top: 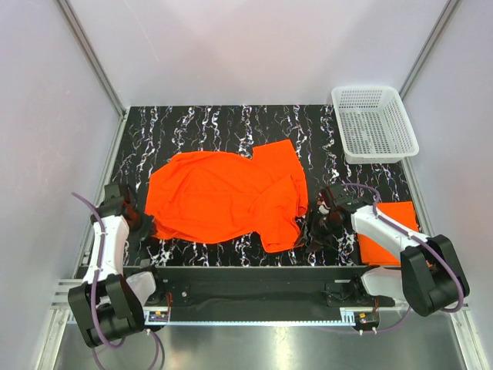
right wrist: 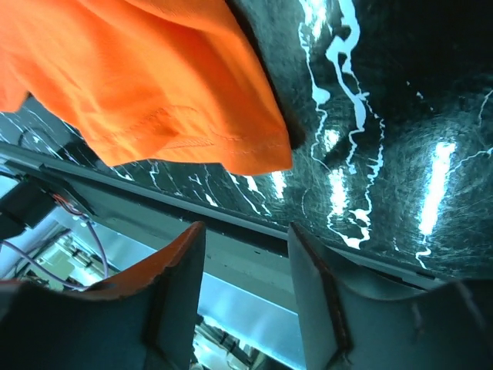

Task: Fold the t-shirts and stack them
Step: Flatten the tshirt out

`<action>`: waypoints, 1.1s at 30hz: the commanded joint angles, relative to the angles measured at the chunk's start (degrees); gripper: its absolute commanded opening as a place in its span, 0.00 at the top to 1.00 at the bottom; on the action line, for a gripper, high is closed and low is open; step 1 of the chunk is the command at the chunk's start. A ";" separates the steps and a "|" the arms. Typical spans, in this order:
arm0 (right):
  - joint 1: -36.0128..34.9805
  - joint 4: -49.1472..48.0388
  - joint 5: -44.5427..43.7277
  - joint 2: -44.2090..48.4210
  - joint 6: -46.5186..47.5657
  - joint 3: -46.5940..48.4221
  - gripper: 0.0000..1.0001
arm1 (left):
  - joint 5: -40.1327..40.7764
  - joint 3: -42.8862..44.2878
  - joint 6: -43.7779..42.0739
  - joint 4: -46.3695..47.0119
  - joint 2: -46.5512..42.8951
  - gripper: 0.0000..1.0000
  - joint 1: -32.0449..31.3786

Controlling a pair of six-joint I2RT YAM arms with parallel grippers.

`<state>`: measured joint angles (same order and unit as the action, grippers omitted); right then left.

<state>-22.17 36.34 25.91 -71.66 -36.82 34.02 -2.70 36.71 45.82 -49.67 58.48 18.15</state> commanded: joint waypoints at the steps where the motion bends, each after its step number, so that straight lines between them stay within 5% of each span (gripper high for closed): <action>1: 0.55 -0.04 -3.66 2.13 -2.29 0.96 0.49 | -3.54 1.70 -2.67 1.94 -2.40 1.00 -2.06; 8: 6.70 -0.04 -5.25 3.64 -2.03 2.71 0.56 | -3.19 4.51 -3.55 2.30 -3.72 1.00 -4.70; 14: 4.95 -5.05 4.50 -6.55 3.68 9.04 0.87 | -1.35 6.18 -5.83 2.03 -3.90 1.00 -7.08; 33: -24.83 -16.12 -1.65 -28.45 -9.76 17.39 0.94 | 0.33 8.29 -7.85 1.95 -2.40 1.00 -10.51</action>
<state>-43.57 23.40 25.89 -98.67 -43.68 49.28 -3.53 42.15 39.40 -49.21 55.79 8.05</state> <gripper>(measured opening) 0.062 0.024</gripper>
